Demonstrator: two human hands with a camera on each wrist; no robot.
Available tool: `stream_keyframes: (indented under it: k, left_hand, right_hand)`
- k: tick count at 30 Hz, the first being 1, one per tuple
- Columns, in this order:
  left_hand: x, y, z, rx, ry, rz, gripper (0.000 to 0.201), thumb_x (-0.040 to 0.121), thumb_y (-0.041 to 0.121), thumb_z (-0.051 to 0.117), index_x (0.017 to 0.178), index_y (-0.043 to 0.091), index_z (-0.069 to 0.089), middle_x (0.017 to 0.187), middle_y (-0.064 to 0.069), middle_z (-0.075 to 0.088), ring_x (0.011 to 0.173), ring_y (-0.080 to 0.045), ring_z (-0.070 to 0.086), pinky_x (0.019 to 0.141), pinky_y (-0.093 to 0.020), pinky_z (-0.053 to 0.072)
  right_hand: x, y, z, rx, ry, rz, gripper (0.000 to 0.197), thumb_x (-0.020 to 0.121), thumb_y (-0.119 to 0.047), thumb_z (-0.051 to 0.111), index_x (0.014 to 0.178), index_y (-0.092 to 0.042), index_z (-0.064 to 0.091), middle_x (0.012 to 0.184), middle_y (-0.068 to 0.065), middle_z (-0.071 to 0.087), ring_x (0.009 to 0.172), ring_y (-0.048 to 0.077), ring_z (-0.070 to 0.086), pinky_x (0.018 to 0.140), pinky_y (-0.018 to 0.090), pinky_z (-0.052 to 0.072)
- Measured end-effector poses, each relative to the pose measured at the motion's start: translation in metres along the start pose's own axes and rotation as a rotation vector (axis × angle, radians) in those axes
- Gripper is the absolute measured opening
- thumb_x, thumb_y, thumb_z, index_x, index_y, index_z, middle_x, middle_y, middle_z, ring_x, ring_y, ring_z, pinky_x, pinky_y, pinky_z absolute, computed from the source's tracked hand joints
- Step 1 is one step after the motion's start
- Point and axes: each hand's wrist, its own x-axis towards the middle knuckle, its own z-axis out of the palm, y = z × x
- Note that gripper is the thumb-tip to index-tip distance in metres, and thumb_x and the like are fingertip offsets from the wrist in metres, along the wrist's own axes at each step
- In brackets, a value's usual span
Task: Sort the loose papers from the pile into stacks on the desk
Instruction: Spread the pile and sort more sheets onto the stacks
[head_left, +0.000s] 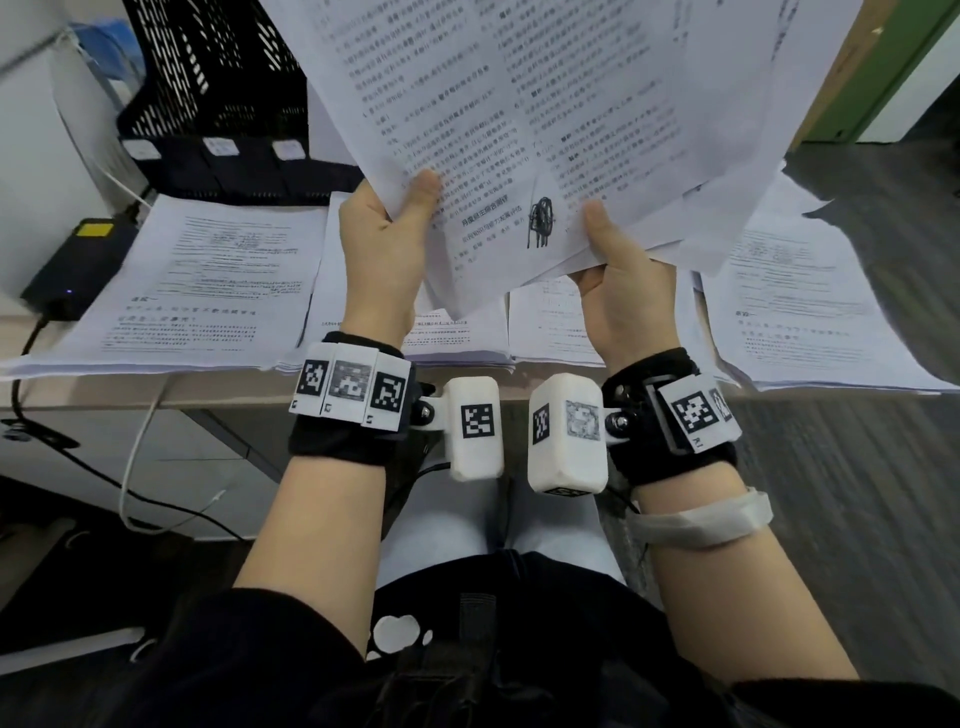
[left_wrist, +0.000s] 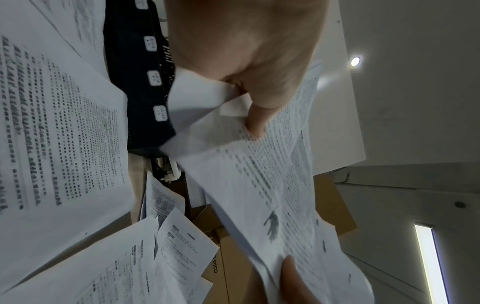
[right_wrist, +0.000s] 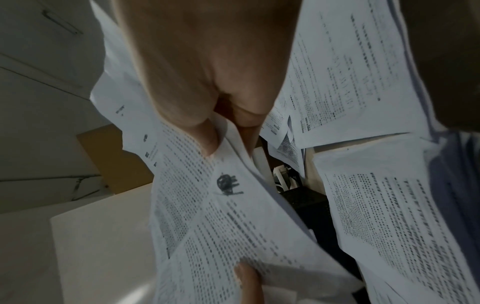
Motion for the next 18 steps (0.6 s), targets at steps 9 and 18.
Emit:
stream_keyframes:
  k: [9,18]
  left_hand:
    - [0.01,-0.006,-0.008,0.079,0.144,0.009,0.006,0.09,0.011,0.06,0.095,0.009,0.064,0.098,-0.006,0.069,0.099,-0.021,0.067,0.09,-0.039,0.055]
    - [0.016,0.001,0.004,0.041,0.215,0.069,0.017,0.093,0.007,0.056,0.109,0.005,0.06,0.106,-0.005,0.068,0.102,-0.016,0.066,0.091,-0.029,0.055]
  right_hand:
    - [0.009,0.007,-0.011,-0.03,0.022,0.033,0.011,0.092,-0.019,0.059,0.097,-0.014,0.067,0.104,0.006,0.07,0.095,0.022,0.067,0.094,0.044,0.052]
    - [0.015,0.0,-0.018,-0.084,0.084,0.004,0.031,0.094,-0.02,0.056,0.123,-0.011,0.056,0.129,0.014,0.06,0.099,0.023,0.065,0.07,0.035,0.06]
